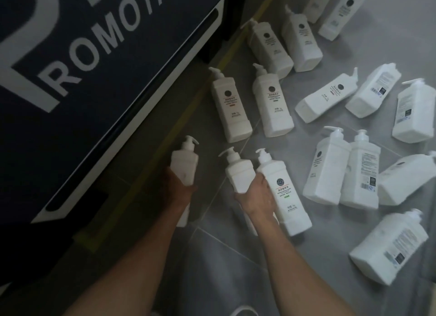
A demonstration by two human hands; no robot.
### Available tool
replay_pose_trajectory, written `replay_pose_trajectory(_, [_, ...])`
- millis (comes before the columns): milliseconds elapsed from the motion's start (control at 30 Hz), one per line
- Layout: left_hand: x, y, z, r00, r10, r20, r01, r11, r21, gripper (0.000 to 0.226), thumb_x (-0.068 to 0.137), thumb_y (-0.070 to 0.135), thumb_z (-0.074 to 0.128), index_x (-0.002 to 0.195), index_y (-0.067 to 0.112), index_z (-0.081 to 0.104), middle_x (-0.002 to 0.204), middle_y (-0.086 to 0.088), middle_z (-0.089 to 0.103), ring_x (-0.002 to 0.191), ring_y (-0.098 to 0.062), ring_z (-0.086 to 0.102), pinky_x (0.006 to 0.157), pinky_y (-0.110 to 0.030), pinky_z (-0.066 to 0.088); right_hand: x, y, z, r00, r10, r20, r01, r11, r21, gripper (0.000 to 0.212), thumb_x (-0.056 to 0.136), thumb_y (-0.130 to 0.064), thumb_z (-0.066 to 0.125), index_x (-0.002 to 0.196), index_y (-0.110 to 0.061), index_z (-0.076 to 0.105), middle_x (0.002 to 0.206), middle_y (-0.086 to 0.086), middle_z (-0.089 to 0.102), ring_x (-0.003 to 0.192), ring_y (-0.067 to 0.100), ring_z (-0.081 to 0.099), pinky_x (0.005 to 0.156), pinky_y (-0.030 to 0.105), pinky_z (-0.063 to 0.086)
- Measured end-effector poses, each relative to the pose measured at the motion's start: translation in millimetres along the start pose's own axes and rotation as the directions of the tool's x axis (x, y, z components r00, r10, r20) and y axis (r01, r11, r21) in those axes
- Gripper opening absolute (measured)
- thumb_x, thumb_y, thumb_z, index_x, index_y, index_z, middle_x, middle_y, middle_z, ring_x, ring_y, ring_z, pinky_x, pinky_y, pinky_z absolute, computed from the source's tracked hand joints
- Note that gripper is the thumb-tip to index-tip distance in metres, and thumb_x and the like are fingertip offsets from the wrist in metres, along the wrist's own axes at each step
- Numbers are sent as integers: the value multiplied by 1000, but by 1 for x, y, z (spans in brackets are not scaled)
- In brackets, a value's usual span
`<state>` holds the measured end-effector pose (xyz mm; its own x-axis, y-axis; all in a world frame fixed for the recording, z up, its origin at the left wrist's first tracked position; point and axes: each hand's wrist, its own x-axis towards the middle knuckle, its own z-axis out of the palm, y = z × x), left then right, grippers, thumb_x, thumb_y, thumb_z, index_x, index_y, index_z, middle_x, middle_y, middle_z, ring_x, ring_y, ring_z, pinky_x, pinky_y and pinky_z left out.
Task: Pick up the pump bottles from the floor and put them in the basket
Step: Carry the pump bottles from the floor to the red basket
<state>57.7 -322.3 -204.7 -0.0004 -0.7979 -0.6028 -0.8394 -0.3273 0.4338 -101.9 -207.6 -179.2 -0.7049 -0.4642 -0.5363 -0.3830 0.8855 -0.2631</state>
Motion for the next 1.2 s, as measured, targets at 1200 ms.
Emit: replay_pose_trajectory(1200, [-251, 198, -262, 942, 331, -48, -281, 862, 422, 90, 71, 55, 78, 136, 14, 30, 125, -9, 58, 111, -37, 62, 89, -45, 49, -191, -94, -330, 986, 35, -162, -16, 993, 118, 76, 74, -43, 82, 130, -10, 41, 131, 10, 58, 113, 39, 60, 89, 42, 43])
